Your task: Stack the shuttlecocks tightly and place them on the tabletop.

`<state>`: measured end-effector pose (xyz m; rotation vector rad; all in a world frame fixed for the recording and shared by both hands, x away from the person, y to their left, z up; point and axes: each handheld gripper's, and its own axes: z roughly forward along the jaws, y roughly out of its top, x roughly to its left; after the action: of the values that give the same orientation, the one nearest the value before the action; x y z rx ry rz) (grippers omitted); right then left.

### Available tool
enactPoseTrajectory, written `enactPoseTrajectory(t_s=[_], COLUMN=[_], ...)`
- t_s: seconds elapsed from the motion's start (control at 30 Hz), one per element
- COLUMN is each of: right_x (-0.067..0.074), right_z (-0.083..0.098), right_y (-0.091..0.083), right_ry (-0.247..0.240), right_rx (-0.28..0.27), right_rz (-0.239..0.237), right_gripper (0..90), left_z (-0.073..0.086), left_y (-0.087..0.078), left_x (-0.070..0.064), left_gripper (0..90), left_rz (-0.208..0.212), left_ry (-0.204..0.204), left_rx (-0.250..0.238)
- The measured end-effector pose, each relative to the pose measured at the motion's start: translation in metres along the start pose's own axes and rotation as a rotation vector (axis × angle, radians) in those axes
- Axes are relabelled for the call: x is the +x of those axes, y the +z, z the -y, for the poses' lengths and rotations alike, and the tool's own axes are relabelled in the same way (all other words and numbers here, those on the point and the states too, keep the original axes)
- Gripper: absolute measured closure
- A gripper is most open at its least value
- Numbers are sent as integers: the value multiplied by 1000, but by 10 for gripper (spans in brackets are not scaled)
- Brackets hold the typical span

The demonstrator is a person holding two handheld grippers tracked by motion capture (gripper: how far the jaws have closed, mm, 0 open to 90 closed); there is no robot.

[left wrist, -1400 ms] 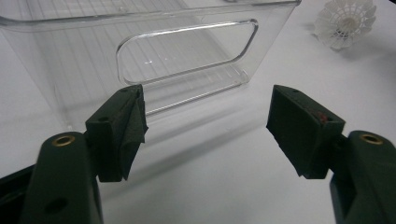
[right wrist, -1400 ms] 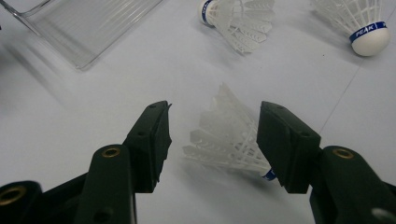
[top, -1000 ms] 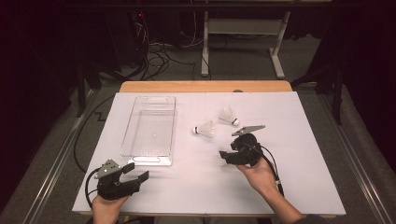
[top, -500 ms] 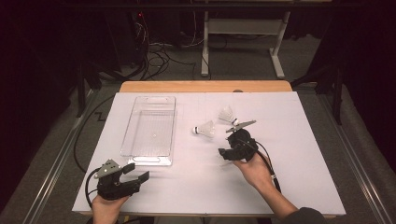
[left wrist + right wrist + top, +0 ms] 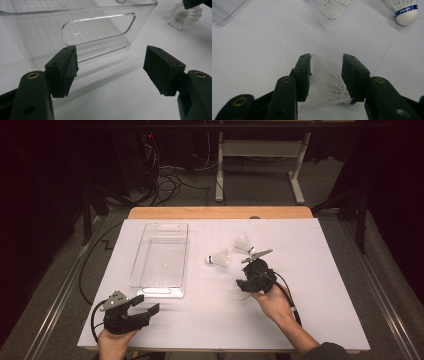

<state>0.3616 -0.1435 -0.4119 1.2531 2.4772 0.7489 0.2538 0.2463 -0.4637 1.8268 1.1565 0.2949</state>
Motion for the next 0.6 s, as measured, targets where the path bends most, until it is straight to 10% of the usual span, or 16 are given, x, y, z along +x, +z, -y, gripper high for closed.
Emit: enactPoseTrajectory(t_s=[0.6], right_x=[-8], right_z=[3], right_y=[-14], right_ry=[-9], right_rx=[-7], right_rz=[14], right_gripper=[853], left_z=[0], left_y=[-1], left_x=[1], left_gripper=[291], left_rz=[1], left_ry=[-5], left_rx=[0])
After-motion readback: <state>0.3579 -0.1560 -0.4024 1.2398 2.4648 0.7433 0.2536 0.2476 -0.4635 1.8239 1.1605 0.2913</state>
